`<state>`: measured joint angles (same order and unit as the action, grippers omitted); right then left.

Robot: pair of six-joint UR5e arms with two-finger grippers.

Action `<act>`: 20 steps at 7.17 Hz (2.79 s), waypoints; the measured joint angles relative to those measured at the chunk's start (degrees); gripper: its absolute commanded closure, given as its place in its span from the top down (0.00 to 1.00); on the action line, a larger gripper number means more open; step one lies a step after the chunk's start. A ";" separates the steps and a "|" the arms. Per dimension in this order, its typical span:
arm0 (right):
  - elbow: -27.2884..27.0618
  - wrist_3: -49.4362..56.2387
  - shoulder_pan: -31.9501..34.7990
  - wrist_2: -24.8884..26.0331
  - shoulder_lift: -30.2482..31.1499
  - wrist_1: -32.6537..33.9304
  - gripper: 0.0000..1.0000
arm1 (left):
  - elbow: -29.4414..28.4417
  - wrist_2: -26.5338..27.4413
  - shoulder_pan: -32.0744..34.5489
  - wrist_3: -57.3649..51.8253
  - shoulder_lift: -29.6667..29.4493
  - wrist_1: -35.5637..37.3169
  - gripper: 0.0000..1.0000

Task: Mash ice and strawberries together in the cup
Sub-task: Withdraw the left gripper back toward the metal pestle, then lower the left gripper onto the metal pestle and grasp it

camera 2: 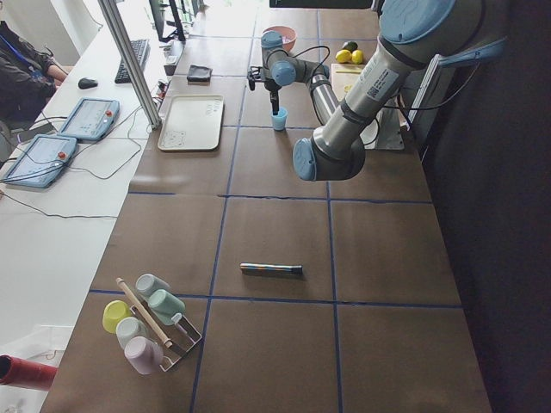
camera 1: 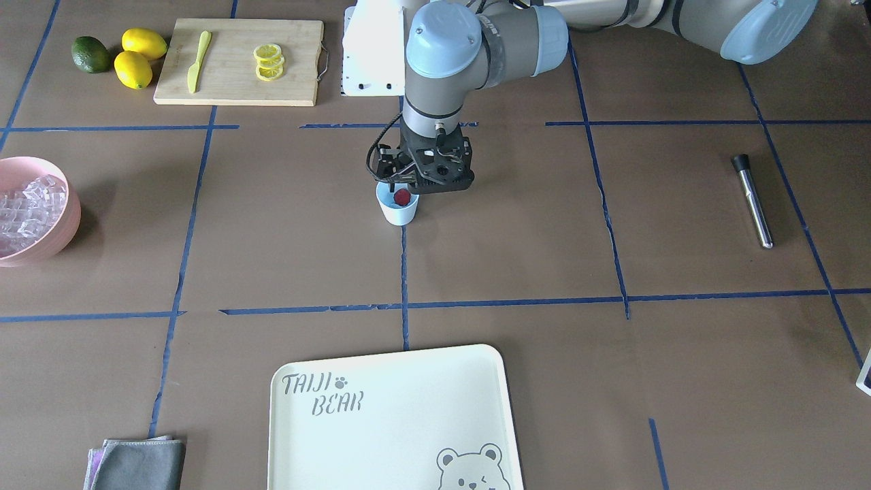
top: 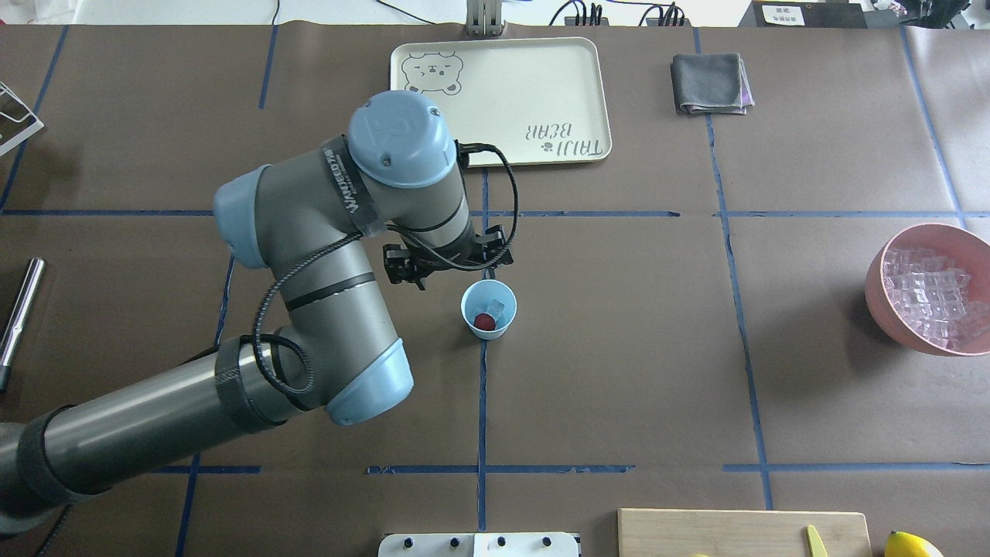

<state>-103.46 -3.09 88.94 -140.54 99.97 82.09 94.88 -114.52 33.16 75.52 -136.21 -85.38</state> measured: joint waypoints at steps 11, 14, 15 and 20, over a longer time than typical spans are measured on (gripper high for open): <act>2.57 -0.35 1.23 -0.27 -2.75 2.03 1.00 | 10.14 -14.20 34.08 -60.64 47.17 -8.35 1.00; 2.59 -0.58 1.40 -0.26 -3.59 2.64 1.00 | -3.26 -14.49 34.35 -54.10 47.76 -25.03 1.00; 2.57 -0.59 1.40 -0.26 -3.62 2.63 1.00 | -5.50 -14.46 34.25 -49.21 47.76 -29.06 1.00; 2.53 -0.60 1.41 -0.26 -3.63 2.47 1.00 | -14.08 -13.67 28.18 -33.28 47.47 -44.90 1.00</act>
<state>-100.93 -3.69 90.35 -140.80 96.34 84.56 80.80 -128.19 61.34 42.24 -88.74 -130.28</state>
